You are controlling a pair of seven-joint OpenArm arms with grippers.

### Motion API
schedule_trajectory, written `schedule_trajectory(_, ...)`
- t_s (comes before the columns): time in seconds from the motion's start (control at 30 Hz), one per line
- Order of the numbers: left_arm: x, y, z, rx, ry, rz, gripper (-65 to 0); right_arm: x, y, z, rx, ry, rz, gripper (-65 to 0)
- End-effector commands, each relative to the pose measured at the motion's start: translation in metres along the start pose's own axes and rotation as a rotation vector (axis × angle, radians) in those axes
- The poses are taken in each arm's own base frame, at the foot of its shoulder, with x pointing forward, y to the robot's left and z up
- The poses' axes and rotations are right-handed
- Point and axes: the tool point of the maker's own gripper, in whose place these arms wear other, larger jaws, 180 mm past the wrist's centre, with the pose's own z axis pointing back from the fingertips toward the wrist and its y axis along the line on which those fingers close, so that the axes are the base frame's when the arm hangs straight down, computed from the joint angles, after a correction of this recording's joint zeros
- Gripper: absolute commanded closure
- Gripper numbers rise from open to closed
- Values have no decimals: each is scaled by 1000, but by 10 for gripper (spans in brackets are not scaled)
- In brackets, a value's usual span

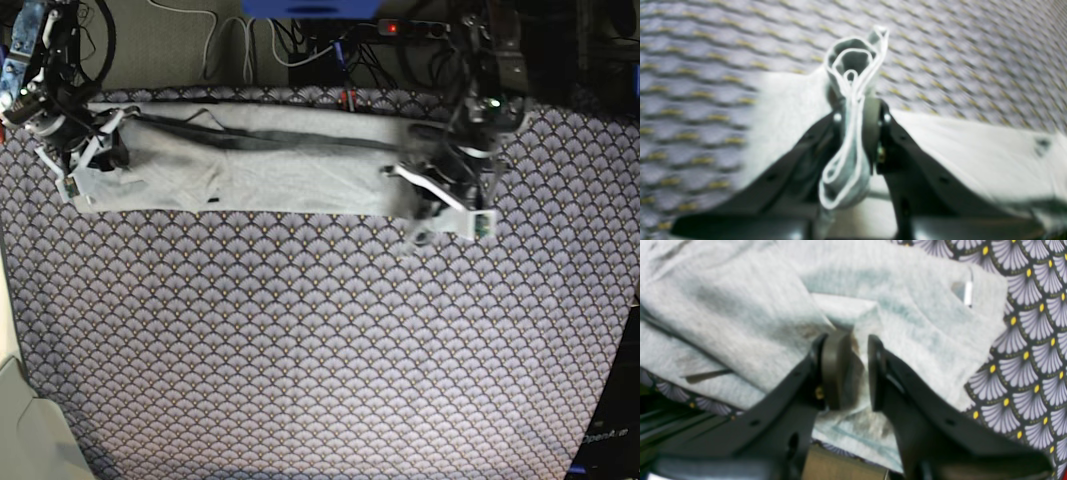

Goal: Fold the T-shirt properly
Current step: 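Fold the strip's end held by the left gripper toward the right gripper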

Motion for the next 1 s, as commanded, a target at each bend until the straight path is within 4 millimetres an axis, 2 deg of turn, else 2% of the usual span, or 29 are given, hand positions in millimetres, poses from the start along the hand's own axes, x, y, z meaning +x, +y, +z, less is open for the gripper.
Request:
schedule_trajectory(0.0,11,-14,1,-38,-43,-11,-5,10,-5,4,-10,-33,14,-148)
schedule_trajectory(0.13,3,-49,-3,-127,-19,-29,-5,10,-5,4,-10,-33,14,-148)
schedule_trajectory(0.47,-4,-116,-2,-278,-5,-45,-5,10,-4,4,-8,-31,14,-148)
schedule_trajectory(0.7,-2,-134,-1,-315,-11,-19,-5,9,-4,4,-8,-30,13,-148)
schedule_trajectory(0.97,-11,-133,-5,-312,18,-17,-9,9,-4,4,-8,-30,13,-148)
